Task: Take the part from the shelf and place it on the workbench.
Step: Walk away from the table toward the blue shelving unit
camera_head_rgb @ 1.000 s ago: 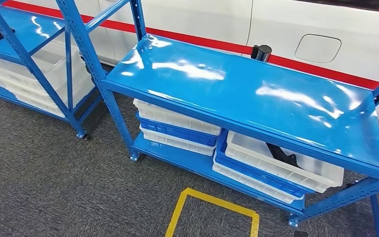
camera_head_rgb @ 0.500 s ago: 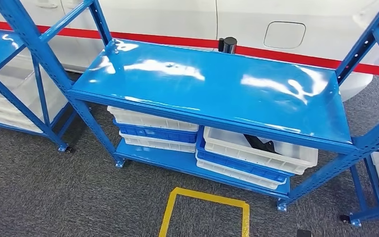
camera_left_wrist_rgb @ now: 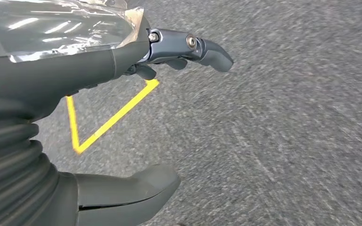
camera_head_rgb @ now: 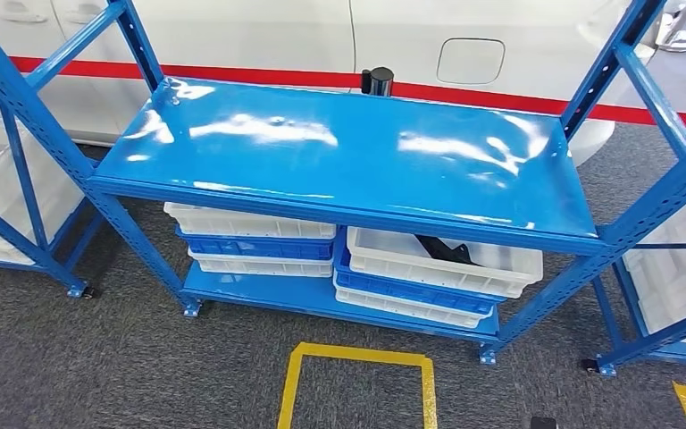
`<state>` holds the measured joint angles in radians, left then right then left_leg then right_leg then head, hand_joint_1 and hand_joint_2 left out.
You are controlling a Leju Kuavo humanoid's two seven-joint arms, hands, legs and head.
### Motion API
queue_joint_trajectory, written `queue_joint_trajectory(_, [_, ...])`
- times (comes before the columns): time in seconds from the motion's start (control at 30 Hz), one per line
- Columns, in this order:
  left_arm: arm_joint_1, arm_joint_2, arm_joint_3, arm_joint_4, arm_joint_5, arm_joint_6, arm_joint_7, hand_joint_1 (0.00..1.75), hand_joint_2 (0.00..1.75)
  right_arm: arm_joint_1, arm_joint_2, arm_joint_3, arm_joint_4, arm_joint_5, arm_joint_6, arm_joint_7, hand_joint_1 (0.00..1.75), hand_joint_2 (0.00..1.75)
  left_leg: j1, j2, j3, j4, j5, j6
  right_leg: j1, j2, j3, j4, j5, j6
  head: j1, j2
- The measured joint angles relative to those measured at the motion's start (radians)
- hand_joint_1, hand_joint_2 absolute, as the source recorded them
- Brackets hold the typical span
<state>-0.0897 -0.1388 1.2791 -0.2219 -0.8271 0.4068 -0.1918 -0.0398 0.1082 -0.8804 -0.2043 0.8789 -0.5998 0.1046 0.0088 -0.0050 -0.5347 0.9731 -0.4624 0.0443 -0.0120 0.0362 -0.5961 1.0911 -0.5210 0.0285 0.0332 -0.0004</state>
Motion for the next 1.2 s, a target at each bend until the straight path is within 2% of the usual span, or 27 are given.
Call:
queue_joint_trajectory(0.07, [0.002, 0.0, 0.001, 0.0, 0.002, 0.0, -0.001, 0.0, 1.75, -0.002, -0.003, 0.0, 0.0, 0.001, 0.001, -0.001, 0.0, 0.0, 0.0, 0.018, -0.003, 0.0, 0.001, 0.004, -0.001, -0.018, -0.065, 0.134, -0.054, -0.004, 0.002, 0.0])
queue_joint_trajectory(0.1, [0.002, 0.0, 0.001, 0.0, 0.002, 0.001, -0.001, 0.0, 1.75, -0.001, -0.004, 0.0, 0.0, 0.001, 0.001, -0.002, 0.0, 0.0, -0.001, 0.027, -0.004, 0.0, 0.001, 0.004, -0.003, -0.021, -0.085, 0.178, -0.067, -0.001, 0.002, 0.0])
queue_joint_trajectory(0.13, [0.002, 0.0, 0.002, 0.001, 0.003, 0.0, -0.002, 0.0, 1.75, 0.001, -0.005, 0.0, 0.0, 0.001, 0.001, -0.002, 0.0, 0.0, 0.0, 0.035, -0.005, 0.001, 0.0, 0.003, -0.005, -0.025, -0.087, 0.186, -0.064, 0.007, 0.002, 0.0])
queue_joint_trajectory(0.23, [0.002, -0.001, 0.002, 0.001, 0.006, 0.0, -0.003, 0.0, 1.75, 0.003, -0.007, 0.0, 0.0, 0.001, 0.002, -0.005, 0.0, 0.0, 0.001, 0.05, -0.004, 0.004, -0.001, 0.0, -0.012, -0.033, -0.039, 0.103, -0.021, 0.029, 0.003, 0.0])
queue_joint_trajectory(0.4, [0.002, -0.001, 0.002, 0.002, 0.006, 0.0, -0.003, 0.0, 1.75, 0.003, -0.007, 0.0, 0.0, 0.001, 0.002, -0.006, 0.0, 0.0, 0.002, 0.053, -0.004, 0.005, -0.002, -0.001, -0.013, -0.036, -0.021, 0.071, -0.009, 0.033, 0.003, 0.0])
queue_joint_trajectory(0.47, [0.002, -0.001, 0.002, 0.002, 0.006, 0.0, -0.005, 0.0, 1.75, 0.002, -0.009, 0.0, 0.0, 0.002, 0.001, -0.007, 0.0, 0.0, 0.002, 0.057, -0.003, 0.008, -0.004, -0.004, -0.014, -0.051, 0.015, 0.007, 0.011, 0.039, 0.003, 0.0])
queue_joint_trajectory(0.5, [0.002, -0.001, 0.002, 0.002, 0.006, 0.0, -0.007, 0.0, 1.31, 0.001, -0.009, 0.0, 0.0, 0.005, 0.001, -0.009, 0.0, 0.0, 0.0, 0.062, -0.003, 0.012, -0.008, -0.011, -0.014, -0.061, 0.036, -0.033, 0.021, 0.036, 0.001, 0.0])
queue_joint_trajectory(0.53, [0.002, -0.001, 0.002, 0.002, 0.006, 0.0, -0.009, 0.0, 0.87, 0.002, -0.01, 0.0, 0.0, 0.017, -0.001, -0.008, 0.0, 0.0, -0.001, 0.07, -0.001, 0.013, -0.01, -0.021, -0.012, -0.067, 0.053, -0.069, 0.03, 0.028, 0.0, 0.0])
queue_joint_trajectory(0.6, [0.001, 0.0, 0.002, 0.003, 0.008, -0.002, -0.015, 0.0, 0.87, 0.005, -0.009, 0.002, 0.001, 0.039, -0.006, -0.003, 0.0, 0.0, -0.002, 0.078, 0.001, 0.014, -0.012, -0.018, -0.007, -0.064, 0.066, -0.096, 0.035, 0.004, -0.006, 0.0])
queue_joint_trajectory(0.63, [0.001, -0.001, 0.002, 0.003, 0.008, -0.003, -0.016, 0.0, 1.31, 0.007, -0.009, 0.002, 0.001, 0.048, -0.008, 0.001, 0.0, 0.0, 0.001, 0.079, 0.002, 0.012, -0.01, -0.011, -0.005, -0.06, 0.066, -0.096, 0.037, -0.001, -0.008, 0.0])
queue_joint_trajectory(0.67, [0.001, 0.0, 0.002, 0.003, 0.009, -0.004, -0.017, 0.0, 1.75, 0.007, -0.009, 0.002, 0.001, 0.05, -0.009, 0.002, 0.0, 0.0, 0.002, 0.076, 0.001, 0.012, -0.009, 0.0, -0.005, -0.059, 0.068, -0.096, 0.038, -0.002, -0.01, 0.0])
queue_joint_trajectory(0.77, [0.001, -0.001, 0.004, 0.004, 0.012, -0.004, -0.016, 0.0, 1.75, 0.007, -0.009, 0.002, 0.001, 0.052, -0.009, 0.0, 0.0, 0.0, 0.003, 0.075, 0.001, 0.01, -0.005, -0.001, -0.001, -0.06, 0.067, -0.096, 0.037, -0.003, -0.011, 0.0])
queue_joint_trajectory(0.83, [0.001, -0.002, 0.008, 0.004, 0.016, -0.004, -0.016, 0.0, 1.75, 0.006, -0.009, 0.002, 0.001, 0.052, -0.009, -0.001, 0.0, 0.87, 0.004, 0.074, 0.0, 0.007, -0.003, -0.013, 0.001, -0.061, 0.066, -0.095, 0.037, -0.003, -0.011, 0.0])
queue_joint_trajectory(0.9, [0.001, -0.002, 0.011, 0.004, 0.021, -0.004, -0.015, 0.0, 1.75, 0.006, -0.01, 0.002, 0.001, 0.052, -0.009, -0.003, 0.0, 1.75, 0.005, 0.073, 0.0, 0.005, -0.002, -0.03, 0.002, -0.062, 0.065, -0.095, 0.037, -0.004, -0.011, 0.0])
queue_joint_trajectory(0.93, [0.001, -0.003, 0.012, 0.004, 0.021, -0.004, -0.014, 0.0, 1.75, 0.006, -0.011, 0.002, 0.001, 0.052, -0.009, -0.004, 0.0, 1.75, 0.005, 0.073, 0.0, 0.005, -0.002, -0.037, 0.002, -0.062, 0.065, -0.095, 0.037, -0.004, -0.011, 0.0])
queue_joint_trajectory(1.0, [0.001, -0.004, 0.014, 0.004, 0.023, -0.004, -0.012, 0.0, 1.75, 0.005, -0.012, 0.002, 0.001, 0.053, -0.008, -0.008, 0.0, 1.75, 0.005, 0.073, 0.0, 0.005, -0.002, -0.043, 0.002, -0.062, 0.065, -0.095, 0.037, -0.004, -0.01, 0.0])
queue_joint_trajectory(1.2, [0.001, -0.006, 0.024, 0.004, 0.04, -0.019, -0.013, 0.0, 1.75, 0.003, -0.012, 0.002, 0.001, 0.054, -0.005, -0.023, 0.0, 1.75, -0.002, 0.073, -0.001, 0.007, -0.003, -0.043, -0.003, -0.063, 0.065, -0.095, 0.038, -0.003, -0.01, 0.0])
